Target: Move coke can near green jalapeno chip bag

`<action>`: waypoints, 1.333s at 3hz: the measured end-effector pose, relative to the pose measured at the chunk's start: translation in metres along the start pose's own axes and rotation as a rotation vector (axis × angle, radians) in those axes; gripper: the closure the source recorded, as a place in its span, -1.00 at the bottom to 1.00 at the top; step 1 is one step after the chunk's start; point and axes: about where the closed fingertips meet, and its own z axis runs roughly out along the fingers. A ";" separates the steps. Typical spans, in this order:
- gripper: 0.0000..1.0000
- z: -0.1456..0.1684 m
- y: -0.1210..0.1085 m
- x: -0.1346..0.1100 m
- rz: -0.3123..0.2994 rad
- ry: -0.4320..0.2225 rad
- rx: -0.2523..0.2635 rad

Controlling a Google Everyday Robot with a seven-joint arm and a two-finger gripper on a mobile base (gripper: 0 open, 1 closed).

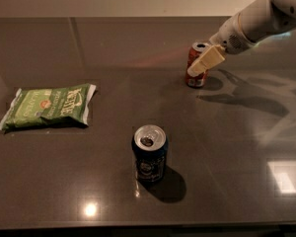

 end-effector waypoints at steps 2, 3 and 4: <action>0.28 0.003 0.005 -0.008 0.006 -0.017 -0.043; 0.77 -0.003 0.026 -0.029 -0.031 -0.057 -0.103; 1.00 -0.007 0.063 -0.059 -0.078 -0.108 -0.196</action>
Offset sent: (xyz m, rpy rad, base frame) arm -0.0038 0.0090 0.0112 0.0384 0.0254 0.0358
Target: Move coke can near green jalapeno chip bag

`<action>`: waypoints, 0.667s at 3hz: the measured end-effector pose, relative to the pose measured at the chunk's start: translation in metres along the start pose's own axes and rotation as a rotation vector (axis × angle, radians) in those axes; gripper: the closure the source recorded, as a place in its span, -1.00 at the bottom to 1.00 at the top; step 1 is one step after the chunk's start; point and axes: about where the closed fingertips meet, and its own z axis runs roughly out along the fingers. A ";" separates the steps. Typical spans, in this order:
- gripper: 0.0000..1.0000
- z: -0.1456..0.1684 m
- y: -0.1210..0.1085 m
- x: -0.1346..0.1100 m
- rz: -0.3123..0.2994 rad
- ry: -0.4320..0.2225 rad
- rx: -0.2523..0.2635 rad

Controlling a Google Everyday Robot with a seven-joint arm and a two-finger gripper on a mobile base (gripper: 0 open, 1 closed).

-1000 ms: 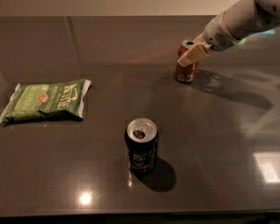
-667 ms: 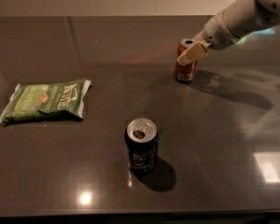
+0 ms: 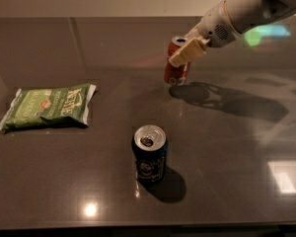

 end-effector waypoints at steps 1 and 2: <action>1.00 0.025 0.052 -0.042 -0.097 -0.041 -0.128; 1.00 0.052 0.083 -0.060 -0.170 -0.040 -0.186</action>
Offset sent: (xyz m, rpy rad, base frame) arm -0.0670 0.1495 -0.0061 0.0103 -0.0154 0.3594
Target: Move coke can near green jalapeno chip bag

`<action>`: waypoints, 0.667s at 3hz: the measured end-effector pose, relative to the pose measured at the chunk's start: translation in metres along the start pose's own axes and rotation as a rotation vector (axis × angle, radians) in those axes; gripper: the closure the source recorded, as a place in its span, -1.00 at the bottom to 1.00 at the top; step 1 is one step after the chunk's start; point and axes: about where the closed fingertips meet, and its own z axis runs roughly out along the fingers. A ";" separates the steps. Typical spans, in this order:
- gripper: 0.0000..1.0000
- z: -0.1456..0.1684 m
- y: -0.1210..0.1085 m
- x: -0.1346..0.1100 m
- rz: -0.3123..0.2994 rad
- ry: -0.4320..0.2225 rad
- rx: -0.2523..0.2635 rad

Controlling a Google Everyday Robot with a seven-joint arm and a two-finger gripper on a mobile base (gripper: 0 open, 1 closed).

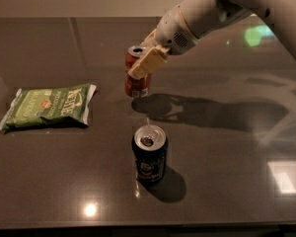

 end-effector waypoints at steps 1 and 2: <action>1.00 0.036 0.025 -0.016 -0.078 0.005 -0.079; 1.00 0.066 0.039 -0.028 -0.128 0.001 -0.150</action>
Offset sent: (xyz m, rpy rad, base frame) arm -0.0364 0.1024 -0.0378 -0.0109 0.0207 0.2865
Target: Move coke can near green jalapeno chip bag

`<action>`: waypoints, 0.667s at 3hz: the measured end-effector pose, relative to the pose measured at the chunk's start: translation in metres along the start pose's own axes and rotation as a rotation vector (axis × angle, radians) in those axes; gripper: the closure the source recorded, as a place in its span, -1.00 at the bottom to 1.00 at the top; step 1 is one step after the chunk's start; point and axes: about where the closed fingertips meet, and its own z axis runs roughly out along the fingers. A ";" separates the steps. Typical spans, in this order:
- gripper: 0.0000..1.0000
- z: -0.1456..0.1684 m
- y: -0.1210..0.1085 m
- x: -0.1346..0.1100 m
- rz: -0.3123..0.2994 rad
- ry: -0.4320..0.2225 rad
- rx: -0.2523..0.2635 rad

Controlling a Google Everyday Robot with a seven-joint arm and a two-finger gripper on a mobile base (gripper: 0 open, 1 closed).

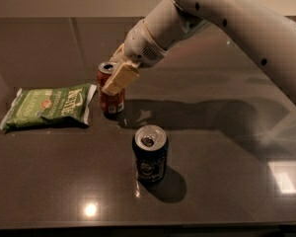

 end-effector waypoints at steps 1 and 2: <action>0.65 0.017 -0.001 -0.008 -0.021 -0.002 -0.036; 0.19 0.023 -0.004 -0.011 -0.033 0.005 -0.056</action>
Offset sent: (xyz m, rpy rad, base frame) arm 0.0082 0.0282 -0.0081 -0.0201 0.0159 0.0828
